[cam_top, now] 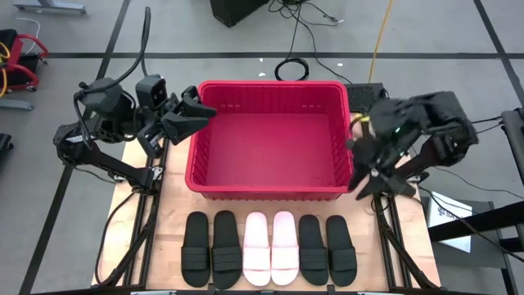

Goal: Pick and place slides into bin
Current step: Put the black slipper into the red bin

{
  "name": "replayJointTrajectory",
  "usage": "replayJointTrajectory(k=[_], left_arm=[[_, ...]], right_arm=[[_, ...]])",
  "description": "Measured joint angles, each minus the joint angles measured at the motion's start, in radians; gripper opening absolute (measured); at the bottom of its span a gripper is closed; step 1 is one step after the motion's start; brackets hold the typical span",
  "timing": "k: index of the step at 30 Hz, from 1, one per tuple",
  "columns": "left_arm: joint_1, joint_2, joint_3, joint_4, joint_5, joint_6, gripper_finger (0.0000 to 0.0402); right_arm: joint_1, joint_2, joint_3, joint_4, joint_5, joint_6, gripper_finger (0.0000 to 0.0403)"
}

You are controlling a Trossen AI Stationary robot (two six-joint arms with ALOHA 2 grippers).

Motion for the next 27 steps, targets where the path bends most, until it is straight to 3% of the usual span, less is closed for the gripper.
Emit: replayJointTrajectory(k=[9, 16, 27], left_arm=[[0.000, 0.003, 0.000, 0.001, 0.000, 0.015, 0.0152], [0.000, 0.003, 0.000, -0.001, 0.023, 0.015, 0.0152], [0.000, 0.003, 0.000, -0.075, 0.026, 0.000, 0.0152]], right_arm=[[0.108, 0.014, -0.101, -0.028, 0.097, 0.099, 0.0130], [0.183, -0.036, -0.402, 0.009, 0.126, 0.163, 0.0130], [0.315, -0.216, -1.049, 0.628, 0.007, 0.514, 0.0130]])
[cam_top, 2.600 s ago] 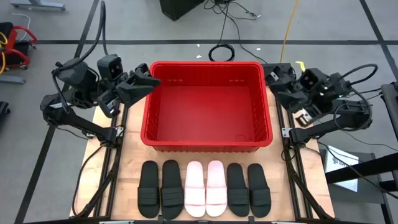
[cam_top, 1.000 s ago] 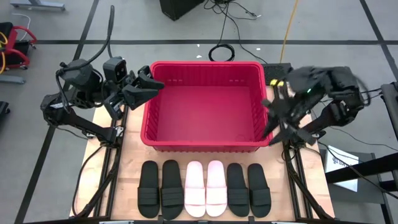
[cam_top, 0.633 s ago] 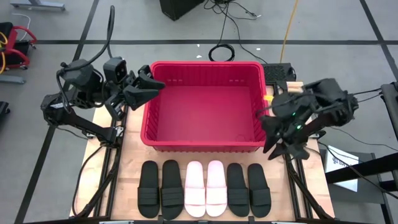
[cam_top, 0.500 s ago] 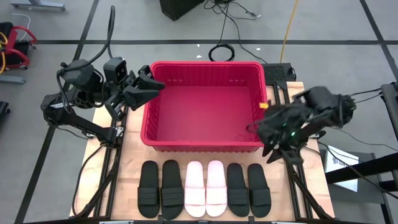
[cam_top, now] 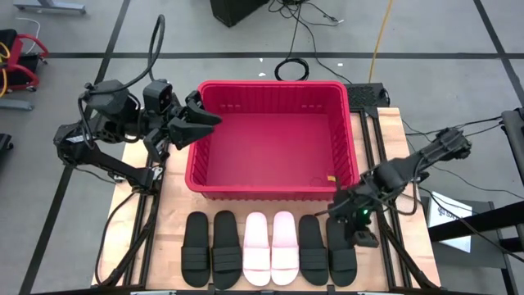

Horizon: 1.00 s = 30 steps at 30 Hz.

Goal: Pick and place slides into bin
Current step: Put the black slipper into the red bin

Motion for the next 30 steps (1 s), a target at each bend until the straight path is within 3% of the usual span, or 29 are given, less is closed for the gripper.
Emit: replayJointTrajectory(k=[10, 18, 24, 30], left_arm=[[0.000, 0.000, 0.000, 0.001, 0.001, -0.006, 0.0152], [0.000, 0.000, 0.000, 0.009, 0.001, -0.006, 0.0152], [-0.001, 0.008, 0.000, 0.006, 0.001, -0.051, 0.0152], [0.000, 0.008, 0.000, -0.032, 0.001, -0.048, 0.0152]], right_arm=[[0.072, -0.122, -0.422, 0.522, 0.043, 0.279, 0.0130], [0.076, -0.132, -0.679, 0.983, 0.044, 0.520, 0.0130], [0.076, -0.132, -0.736, 1.077, 0.081, 0.537, 0.0130], [0.074, -0.132, -0.737, 1.085, 0.192, 0.550, 0.0130]])
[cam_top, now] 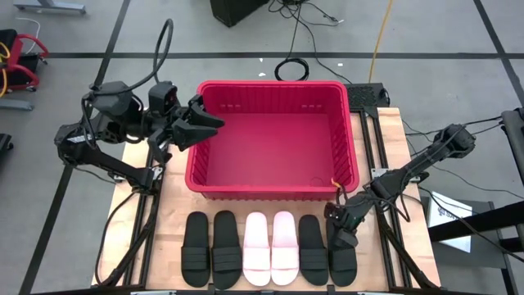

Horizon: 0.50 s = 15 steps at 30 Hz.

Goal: Pick and place slides into bin
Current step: Put the black slipper into the red bin

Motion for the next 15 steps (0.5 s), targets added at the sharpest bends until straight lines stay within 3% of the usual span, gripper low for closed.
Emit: replayJointTrajectory(k=[15], left_arm=[[-0.001, 0.000, 0.000, -0.055, 0.021, -0.023, 0.0152]], right_arm=[[-0.007, 0.001, -0.001, 0.072, 0.066, 0.008, 0.0130]])
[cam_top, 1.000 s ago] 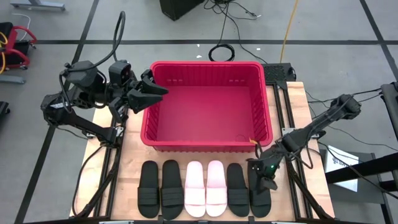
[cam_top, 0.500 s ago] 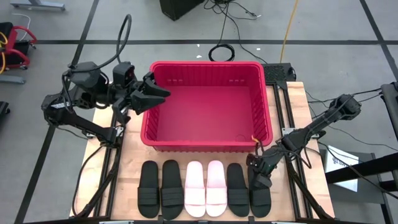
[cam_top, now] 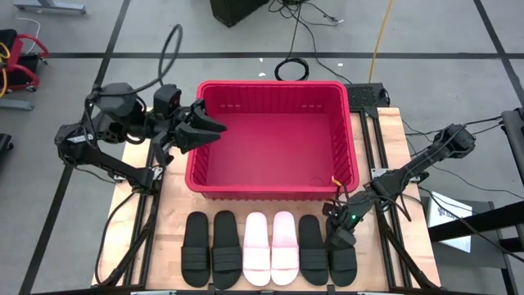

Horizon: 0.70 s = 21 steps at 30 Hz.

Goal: Pick and place slides into bin
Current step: Put the black slipper into the red bin

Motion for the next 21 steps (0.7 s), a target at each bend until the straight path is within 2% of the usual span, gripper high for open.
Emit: replayJointTrajectory(k=[8, 17, 21], left_arm=[[0.000, 0.000, 0.000, -0.063, 0.116, -0.003, 0.0152], [0.000, 0.000, 0.000, -0.069, 0.174, -0.003, 0.0152], [-0.002, 0.000, 0.000, -0.077, 0.223, -0.005, 0.0152]], right_arm=[[0.001, 0.000, 0.000, 0.024, -0.007, -0.005, 0.0130], [0.006, 0.000, 0.000, 0.009, -0.030, 0.004, 0.0130], [0.044, 0.000, 0.002, -0.070, -0.067, -0.002, 0.0130]])
